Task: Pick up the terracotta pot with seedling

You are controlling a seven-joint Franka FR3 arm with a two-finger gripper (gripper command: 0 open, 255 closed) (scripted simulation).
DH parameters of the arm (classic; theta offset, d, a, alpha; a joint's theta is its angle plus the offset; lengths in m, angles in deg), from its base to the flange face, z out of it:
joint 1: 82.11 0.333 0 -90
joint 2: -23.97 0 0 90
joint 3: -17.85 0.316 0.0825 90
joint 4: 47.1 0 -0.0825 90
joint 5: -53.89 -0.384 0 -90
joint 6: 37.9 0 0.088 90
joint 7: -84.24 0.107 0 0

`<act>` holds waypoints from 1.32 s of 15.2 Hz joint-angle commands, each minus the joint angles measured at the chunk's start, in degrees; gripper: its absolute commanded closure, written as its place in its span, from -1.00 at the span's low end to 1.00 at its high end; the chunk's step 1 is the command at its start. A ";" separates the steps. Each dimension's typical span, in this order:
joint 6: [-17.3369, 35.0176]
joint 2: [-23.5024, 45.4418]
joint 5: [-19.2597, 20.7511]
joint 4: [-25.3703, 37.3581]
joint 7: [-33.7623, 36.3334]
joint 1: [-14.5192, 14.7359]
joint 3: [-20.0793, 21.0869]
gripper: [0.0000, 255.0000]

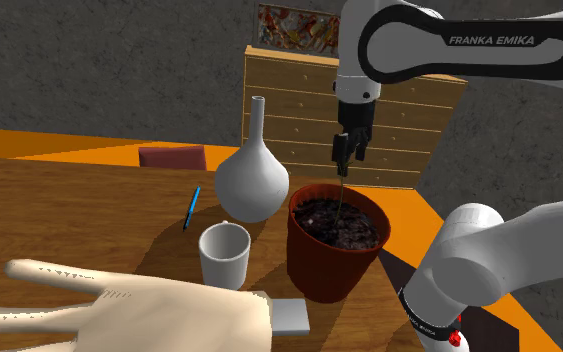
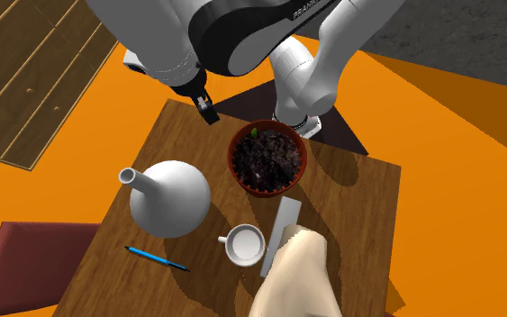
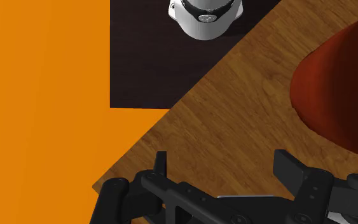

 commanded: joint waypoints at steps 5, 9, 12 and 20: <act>-2.54 -3.19 -6.25 1.69 6.09 1.09 2.59 -1.00; -4.27 -5.52 -12.28 4.11 12.56 1.86 5.23 -1.00; -5.04 -6.75 -16.58 6.36 17.57 2.21 7.23 -1.00; -3.56 -8.79 -22.34 7.09 24.09 2.42 10.30 -1.00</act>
